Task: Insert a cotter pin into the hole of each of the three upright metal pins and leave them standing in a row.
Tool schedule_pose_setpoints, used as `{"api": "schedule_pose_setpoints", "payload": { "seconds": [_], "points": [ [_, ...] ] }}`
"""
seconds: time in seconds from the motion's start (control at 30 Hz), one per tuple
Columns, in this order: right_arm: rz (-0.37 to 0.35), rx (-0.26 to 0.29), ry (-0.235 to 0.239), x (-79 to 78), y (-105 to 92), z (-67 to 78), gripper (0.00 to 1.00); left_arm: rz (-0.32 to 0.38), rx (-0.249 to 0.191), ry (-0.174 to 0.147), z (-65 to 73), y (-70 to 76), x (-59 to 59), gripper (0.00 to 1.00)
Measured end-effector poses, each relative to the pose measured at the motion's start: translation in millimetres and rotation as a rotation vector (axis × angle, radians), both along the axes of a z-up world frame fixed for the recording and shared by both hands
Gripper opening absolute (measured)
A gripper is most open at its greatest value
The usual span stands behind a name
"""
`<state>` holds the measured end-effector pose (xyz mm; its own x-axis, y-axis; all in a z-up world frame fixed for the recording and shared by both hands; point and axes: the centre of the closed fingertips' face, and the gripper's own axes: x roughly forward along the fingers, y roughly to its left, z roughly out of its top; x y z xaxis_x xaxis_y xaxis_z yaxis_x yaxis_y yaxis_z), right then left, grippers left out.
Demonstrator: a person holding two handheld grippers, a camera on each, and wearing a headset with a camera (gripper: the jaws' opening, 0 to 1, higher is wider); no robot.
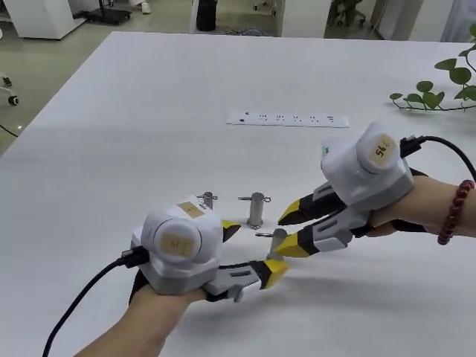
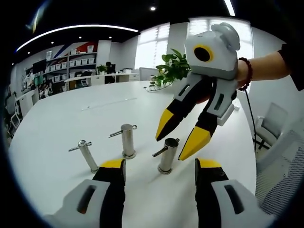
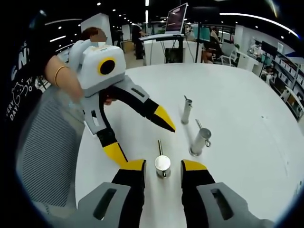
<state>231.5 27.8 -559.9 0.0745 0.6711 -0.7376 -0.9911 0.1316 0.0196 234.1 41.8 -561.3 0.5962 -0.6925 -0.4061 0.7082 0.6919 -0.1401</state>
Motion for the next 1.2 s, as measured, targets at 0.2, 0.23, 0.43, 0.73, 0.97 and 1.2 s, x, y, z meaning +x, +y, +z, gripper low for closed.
{"api": "schedule_pose_setpoints", "payload": {
  "seconds": [0.2,0.23,0.43,0.73,0.97,1.2],
  "points": [
    [0.015,-0.019,0.007,2.5,1.5,-8.6,0.21,0.013,-0.012,-0.005,8.9,8.4,0.1,0.66],
    [0.017,-0.021,0.005,2.8,1.3,-9.3,0.2,0.013,-0.012,-0.003,9.5,8.8,-0.3,0.68],
    [0.03,-0.027,0.009,3.9,1.5,-13.6,0.16,0.007,-0.008,-0.012,14.3,12.2,-5.1,0.73],
    [0.036,-0.022,0.008,3.6,4.0,-15.3,0.1,-0.005,0.008,-0.024,16.9,15.7,-12.0,0.82],
    [0.042,-0.026,0.007,3.1,4.2,-16.0,0.09,-0.007,0.001,-0.038,23.0,15.4,-15.6,0.9],
    [0.066,-0.034,-0.004,2.6,3.8,-15.7,0.09,0.001,0.022,-0.042,23.5,22.0,-17.7,0.96]
  ]
}}
